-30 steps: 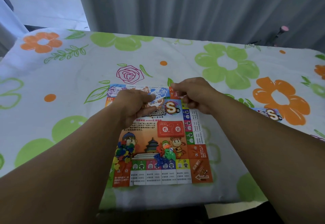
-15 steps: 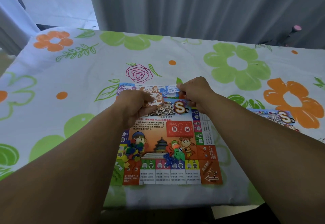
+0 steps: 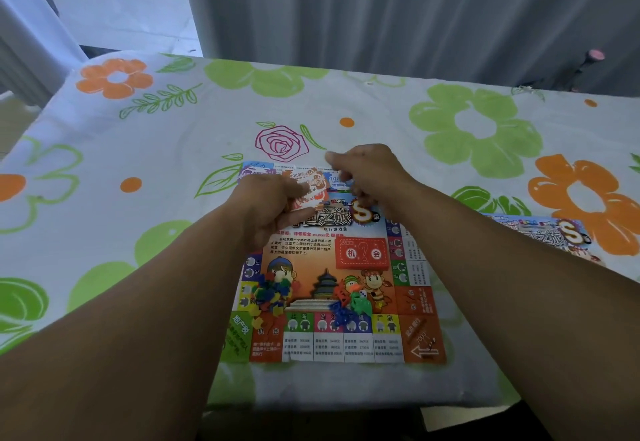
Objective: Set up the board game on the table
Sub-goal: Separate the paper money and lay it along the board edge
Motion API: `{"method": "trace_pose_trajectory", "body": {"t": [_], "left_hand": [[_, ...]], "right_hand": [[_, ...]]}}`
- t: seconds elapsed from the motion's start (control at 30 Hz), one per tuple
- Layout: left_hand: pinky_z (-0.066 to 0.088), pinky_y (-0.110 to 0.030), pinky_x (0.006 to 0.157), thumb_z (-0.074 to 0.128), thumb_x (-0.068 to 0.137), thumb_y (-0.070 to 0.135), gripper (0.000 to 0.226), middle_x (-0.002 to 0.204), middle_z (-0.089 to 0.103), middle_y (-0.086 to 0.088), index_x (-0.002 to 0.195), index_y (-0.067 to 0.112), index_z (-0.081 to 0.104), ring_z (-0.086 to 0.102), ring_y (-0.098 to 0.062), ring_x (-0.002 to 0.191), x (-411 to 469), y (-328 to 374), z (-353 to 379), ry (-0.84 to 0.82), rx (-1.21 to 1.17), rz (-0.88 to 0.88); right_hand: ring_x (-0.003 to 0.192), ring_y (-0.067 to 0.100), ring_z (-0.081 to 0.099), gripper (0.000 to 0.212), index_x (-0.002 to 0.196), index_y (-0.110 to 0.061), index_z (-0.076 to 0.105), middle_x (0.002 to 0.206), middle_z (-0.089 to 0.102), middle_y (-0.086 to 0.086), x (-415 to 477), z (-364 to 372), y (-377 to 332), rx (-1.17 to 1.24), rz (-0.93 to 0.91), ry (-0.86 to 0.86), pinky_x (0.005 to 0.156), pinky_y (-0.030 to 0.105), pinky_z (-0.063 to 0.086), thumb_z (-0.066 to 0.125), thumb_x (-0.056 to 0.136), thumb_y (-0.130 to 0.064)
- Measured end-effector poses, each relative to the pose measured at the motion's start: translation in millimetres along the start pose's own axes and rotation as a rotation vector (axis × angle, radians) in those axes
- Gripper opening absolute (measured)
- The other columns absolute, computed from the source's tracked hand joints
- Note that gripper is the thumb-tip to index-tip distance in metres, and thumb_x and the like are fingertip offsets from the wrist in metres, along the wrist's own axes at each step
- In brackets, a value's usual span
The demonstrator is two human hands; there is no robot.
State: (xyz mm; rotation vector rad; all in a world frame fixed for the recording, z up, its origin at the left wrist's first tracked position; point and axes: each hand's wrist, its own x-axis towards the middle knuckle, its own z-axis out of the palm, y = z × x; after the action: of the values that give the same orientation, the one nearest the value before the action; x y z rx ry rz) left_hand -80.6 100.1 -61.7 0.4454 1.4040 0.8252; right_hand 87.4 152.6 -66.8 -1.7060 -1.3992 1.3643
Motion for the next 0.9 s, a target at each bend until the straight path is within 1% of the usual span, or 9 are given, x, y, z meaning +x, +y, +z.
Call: {"method": "trace_pose_trajectory", "body": {"t": [0.1,0.2,0.3,0.43,0.63,0.7,0.8,0.83,0.9], "left_hand": [[0.063,-0.033,0.069,0.068,0.093,0.008,0.023,0.099,0.075,-0.018,0.113,-0.004,0.064,0.077,-0.028,0.079,-1.0,0.2,-2.0,-0.007,0.0,0.008],[0.063,-0.032,0.067,0.068,0.093,0.007,0.023,0.1,0.075,-0.019,0.113,-0.004,0.064,0.077,-0.029,0.079,-1.2,0.1,-5.7,0.008,-0.001,0.0],[0.064,-0.03,0.064,0.067,0.092,0.003,0.018,0.103,0.073,-0.02,0.108,-0.004,0.066,0.077,-0.029,0.078,-1.0,-0.3,-13.4,0.042,0.004,0.01],[0.064,-0.032,0.068,0.067,0.091,0.001,0.011,0.105,0.071,-0.019,0.101,-0.003,0.069,0.076,-0.03,0.081,-0.7,-0.1,-26.5,0.091,0.031,0.022],[0.062,-0.032,0.066,0.071,0.089,0.006,0.012,0.109,0.07,-0.02,0.101,0.002,0.071,0.074,-0.038,0.087,-2.5,2.6,-38.7,0.103,0.048,-0.031],[0.062,-0.032,0.067,0.071,0.09,0.005,0.009,0.109,0.07,-0.02,0.098,0.002,0.072,0.074,-0.038,0.086,-3.0,2.7,-39.7,0.109,0.043,-0.02],[0.061,-0.029,0.061,0.07,0.09,0.004,0.007,0.106,0.07,-0.02,0.097,0.002,0.071,0.074,-0.034,0.083,-4.8,3.4,-41.2,0.123,0.045,-0.008],[0.061,-0.029,0.061,0.07,0.09,0.004,0.008,0.105,0.07,-0.019,0.097,0.002,0.071,0.074,-0.034,0.082,-5.4,4.0,-41.3,0.125,0.046,-0.007],[0.062,-0.03,0.061,0.07,0.09,0.005,0.009,0.104,0.07,-0.02,0.098,0.001,0.071,0.075,-0.034,0.081,-6.0,5.1,-41.0,0.123,0.048,-0.01]], "right_hand": [[0.042,0.009,0.042,0.026,0.087,-0.004,0.068,0.074,0.062,0.009,-9.5,8.7,-5.8,-0.044,-0.054,-0.172,0.04,0.022,0.034,0.076,0.089,-0.028],[0.037,0.005,0.041,0.016,0.086,-0.003,0.067,0.072,0.063,0.007,-7.7,14.5,-5.0,-0.066,-0.065,-0.11,0.039,0.02,0.034,0.073,0.091,-0.018],[0.05,0.013,0.043,0.017,0.09,-0.005,0.068,0.082,0.065,0.01,-3.5,17.4,-4.8,-0.011,-0.012,-0.011,0.04,0.021,0.036,0.071,0.093,-0.021],[0.052,0.014,0.047,0.019,0.089,-0.004,0.067,0.076,0.064,0.008,3.5,24.0,-3.0,0.022,0.046,0.08,0.041,0.02,0.035,0.07,0.094,-0.022],[0.043,0.012,0.046,0.024,0.098,0.005,0.066,0.08,0.068,0.016,7.8,40.6,-4.7,0.024,0.06,0.05,0.04,0.02,0.036,0.071,0.093,-0.017],[0.048,0.016,0.052,0.03,0.102,0.01,0.065,0.085,0.071,0.02,11.5,43.2,-3.3,-0.016,0.058,0.064,0.047,0.025,0.043,0.073,0.091,-0.018],[0.076,0.033,0.07,0.041,0.1,0.011,0.066,0.096,0.071,0.027,15.5,43.8,-0.6,-0.172,0.032,0.134,0.075,0.045,0.061,0.08,0.083,-0.023],[0.084,0.037,0.071,0.042,0.099,0.011,0.066,0.097,0.071,0.028,15.1,42.5,-0.5,-0.212,0.022,0.158,0.08,0.051,0.06,0.081,0.081,-0.024],[0.087,0.037,0.07,0.038,0.096,0.01,0.066,0.094,0.071,0.027,14.4,39.0,-0.9,-0.232,-0.016,0.168,0.081,0.052,0.059,0.079,0.082,-0.022]]}}
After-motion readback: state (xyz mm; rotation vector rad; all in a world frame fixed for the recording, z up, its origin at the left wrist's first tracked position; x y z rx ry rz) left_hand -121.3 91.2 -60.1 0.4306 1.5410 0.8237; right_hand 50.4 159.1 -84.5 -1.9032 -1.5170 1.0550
